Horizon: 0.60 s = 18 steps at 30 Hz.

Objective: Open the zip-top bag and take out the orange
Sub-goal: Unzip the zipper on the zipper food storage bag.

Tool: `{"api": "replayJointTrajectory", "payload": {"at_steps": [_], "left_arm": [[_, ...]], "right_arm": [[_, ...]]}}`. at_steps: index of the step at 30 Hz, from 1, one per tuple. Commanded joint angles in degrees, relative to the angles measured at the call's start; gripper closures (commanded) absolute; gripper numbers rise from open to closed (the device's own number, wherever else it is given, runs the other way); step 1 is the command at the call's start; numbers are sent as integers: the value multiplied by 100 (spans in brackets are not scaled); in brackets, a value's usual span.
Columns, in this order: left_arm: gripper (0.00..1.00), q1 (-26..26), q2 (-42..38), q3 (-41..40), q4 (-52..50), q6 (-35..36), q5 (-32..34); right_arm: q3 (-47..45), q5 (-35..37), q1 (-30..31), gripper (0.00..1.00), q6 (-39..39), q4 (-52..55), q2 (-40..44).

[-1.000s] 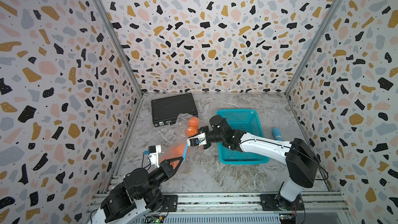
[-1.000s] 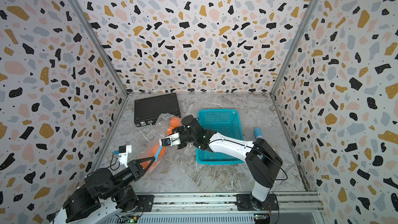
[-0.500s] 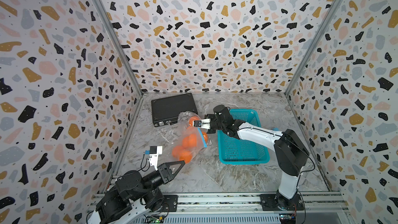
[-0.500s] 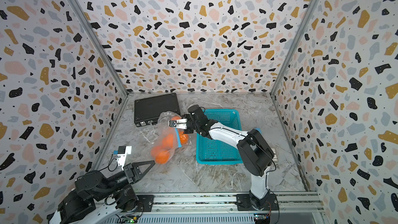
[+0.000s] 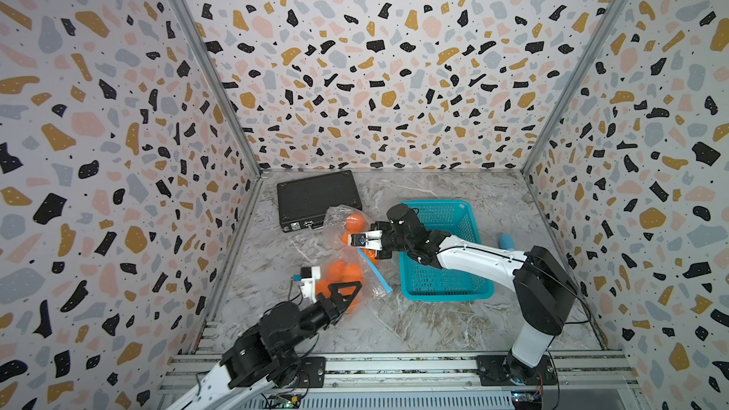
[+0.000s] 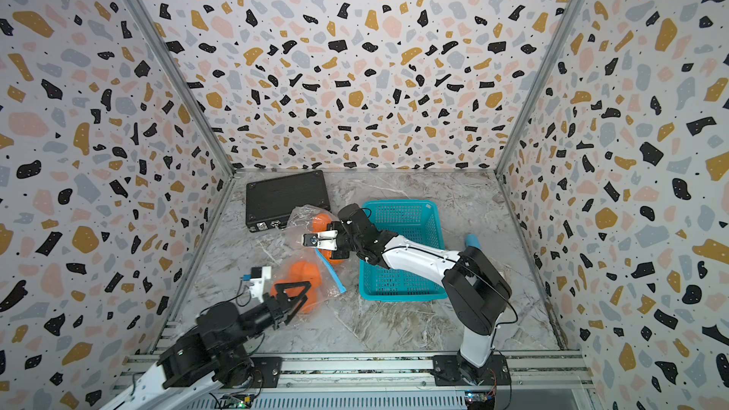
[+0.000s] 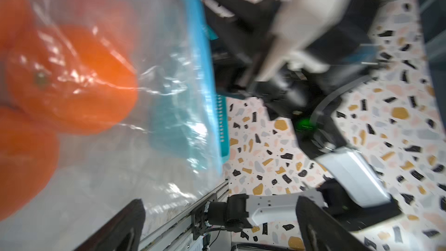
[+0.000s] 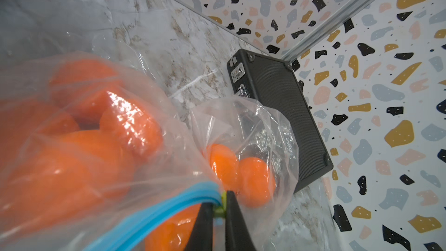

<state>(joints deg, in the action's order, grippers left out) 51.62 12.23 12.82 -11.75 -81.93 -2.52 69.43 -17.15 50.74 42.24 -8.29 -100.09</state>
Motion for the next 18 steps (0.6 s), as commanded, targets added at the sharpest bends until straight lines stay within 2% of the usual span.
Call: {"api": "replayJointTrajectory", "payload": {"at_steps": [1,4,9,12,14,16,18], "left_arm": [[1,67,915,170,1289,-270,-255],[1,365,1244,307,1106,-323,221],[0,849,1470,-370,2132,-831,996],[3,896,1684,-340,2443,-615,1184],[15,894,1697,-192,2205,-449,1298],[48,882,1585,-175,1906,-369,1523],[56,830,1209,-153,1231,-355,1763]], "right_arm": [[-295,284,40,99,-438,-346,363],[-408,373,70,99,-628,-405,428],[-460,511,83,99,-848,-419,473],[-595,567,85,99,-1052,-559,531],[-738,627,77,99,-1184,-659,599],[-836,734,80,98,-1297,-669,680],[-927,792,83,98,-1359,-673,756]]}}
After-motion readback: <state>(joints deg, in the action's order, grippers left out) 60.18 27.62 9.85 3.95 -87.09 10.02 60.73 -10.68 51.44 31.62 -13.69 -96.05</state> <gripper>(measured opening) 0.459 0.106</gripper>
